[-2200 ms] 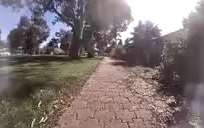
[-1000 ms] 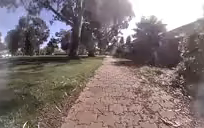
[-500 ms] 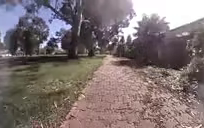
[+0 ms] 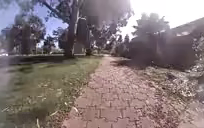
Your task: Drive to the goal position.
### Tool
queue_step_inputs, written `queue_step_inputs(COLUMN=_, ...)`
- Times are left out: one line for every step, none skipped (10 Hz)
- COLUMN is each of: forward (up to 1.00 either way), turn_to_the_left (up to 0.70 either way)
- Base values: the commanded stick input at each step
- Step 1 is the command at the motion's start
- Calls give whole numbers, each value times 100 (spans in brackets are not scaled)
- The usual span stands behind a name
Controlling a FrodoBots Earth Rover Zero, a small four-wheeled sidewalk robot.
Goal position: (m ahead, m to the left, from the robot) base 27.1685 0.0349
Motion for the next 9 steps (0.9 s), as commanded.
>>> queue_step_inputs(forward=70, turn_to_the_left=0)
queue_step_inputs(forward=70, turn_to_the_left=0)
queue_step_inputs(forward=70, turn_to_the_left=0)
queue_step_inputs(forward=70, turn_to_the_left=0)
queue_step_inputs(forward=70, turn_to_the_left=0)
queue_step_inputs(forward=70, turn_to_the_left=0)
queue_step_inputs(forward=70, turn_to_the_left=0)
queue_step_inputs(forward=70, turn_to_the_left=0)
queue_step_inputs(forward=70, turn_to_the_left=0)
